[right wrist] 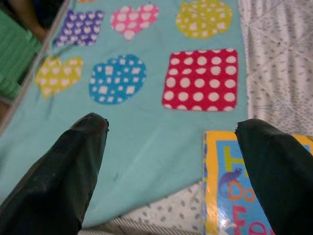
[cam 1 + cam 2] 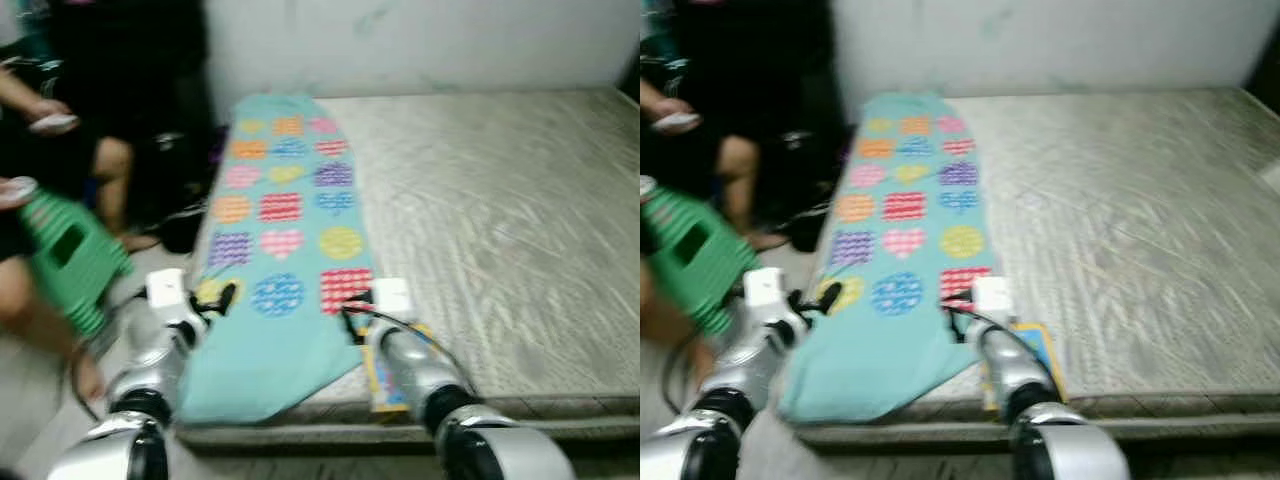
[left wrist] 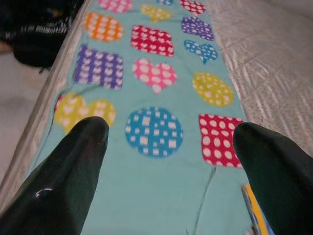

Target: Clean up the room

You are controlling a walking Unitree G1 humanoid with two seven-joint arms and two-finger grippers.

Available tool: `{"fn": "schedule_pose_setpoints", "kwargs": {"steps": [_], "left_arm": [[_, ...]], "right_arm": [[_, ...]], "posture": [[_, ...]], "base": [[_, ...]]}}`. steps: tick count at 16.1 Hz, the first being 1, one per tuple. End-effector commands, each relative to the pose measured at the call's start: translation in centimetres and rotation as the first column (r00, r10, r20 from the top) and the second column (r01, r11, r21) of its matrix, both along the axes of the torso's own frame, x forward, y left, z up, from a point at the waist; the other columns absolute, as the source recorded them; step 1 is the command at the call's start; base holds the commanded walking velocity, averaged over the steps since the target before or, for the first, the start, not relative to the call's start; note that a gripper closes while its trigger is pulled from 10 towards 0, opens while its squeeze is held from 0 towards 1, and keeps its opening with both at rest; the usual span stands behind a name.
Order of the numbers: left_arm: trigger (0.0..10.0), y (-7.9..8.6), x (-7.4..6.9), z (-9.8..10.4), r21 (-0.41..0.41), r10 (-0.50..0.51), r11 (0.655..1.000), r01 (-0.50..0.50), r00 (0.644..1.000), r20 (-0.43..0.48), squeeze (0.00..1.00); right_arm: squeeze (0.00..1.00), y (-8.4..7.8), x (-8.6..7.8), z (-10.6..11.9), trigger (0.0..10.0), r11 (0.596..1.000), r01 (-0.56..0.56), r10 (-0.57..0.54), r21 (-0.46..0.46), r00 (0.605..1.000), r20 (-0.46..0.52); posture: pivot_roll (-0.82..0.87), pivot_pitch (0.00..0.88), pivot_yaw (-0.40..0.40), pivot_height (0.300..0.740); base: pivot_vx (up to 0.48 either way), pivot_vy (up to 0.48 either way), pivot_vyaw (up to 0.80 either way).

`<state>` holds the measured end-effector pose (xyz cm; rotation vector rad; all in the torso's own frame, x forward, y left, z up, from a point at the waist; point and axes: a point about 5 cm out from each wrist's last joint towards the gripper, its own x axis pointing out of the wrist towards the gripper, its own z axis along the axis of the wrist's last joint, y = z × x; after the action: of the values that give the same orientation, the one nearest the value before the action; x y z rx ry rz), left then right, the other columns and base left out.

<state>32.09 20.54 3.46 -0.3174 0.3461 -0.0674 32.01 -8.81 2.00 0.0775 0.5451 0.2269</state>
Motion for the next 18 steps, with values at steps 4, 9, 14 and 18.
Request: {"fn": "schedule_pose_setpoints", "kwargs": {"steps": [4,9,14,18], "left_arm": [[10.0,-0.98,0.08,-0.15,-0.002,-0.022,1.0,0.022,1.0,-0.005,0.0],[10.0,-0.74,0.02,-0.17,-0.01,-0.004,1.0,0.004,1.0,-0.003,0.0],[10.0,-0.85,0.01,-0.24,-0.01,-0.008,1.0,0.008,1.0,-0.01,0.0],[10.0,-0.84,0.01,-0.25,-0.015,-0.002,1.0,0.002,1.0,-0.011,0.0]], "right_arm": [[0.0,-1.26,0.31,0.14,10.0,0.999,0.04,-0.04,-0.014,0.999,0.005],[0.0,-1.22,0.31,0.16,10.0,0.999,0.029,-0.029,-0.021,1.0,0.01],[0.0,-1.25,0.24,0.06,10.0,0.999,0.026,-0.025,-0.03,1.0,0.006],[0.0,-1.26,0.23,0.04,10.0,0.999,0.023,-0.023,-0.032,1.0,0.005]], "posture": [[-0.07,0.0,0.044,0.74],[-0.06,0.0,0.044,0.74],[-0.07,0.0,0.042,0.74],[-0.07,0.0,0.041,0.74]], "base": [[0.0,0.0,0.0],[0.0,-0.183,0.0],[0.0,-0.48,0.0],[0.0,-0.48,0.0]]}}
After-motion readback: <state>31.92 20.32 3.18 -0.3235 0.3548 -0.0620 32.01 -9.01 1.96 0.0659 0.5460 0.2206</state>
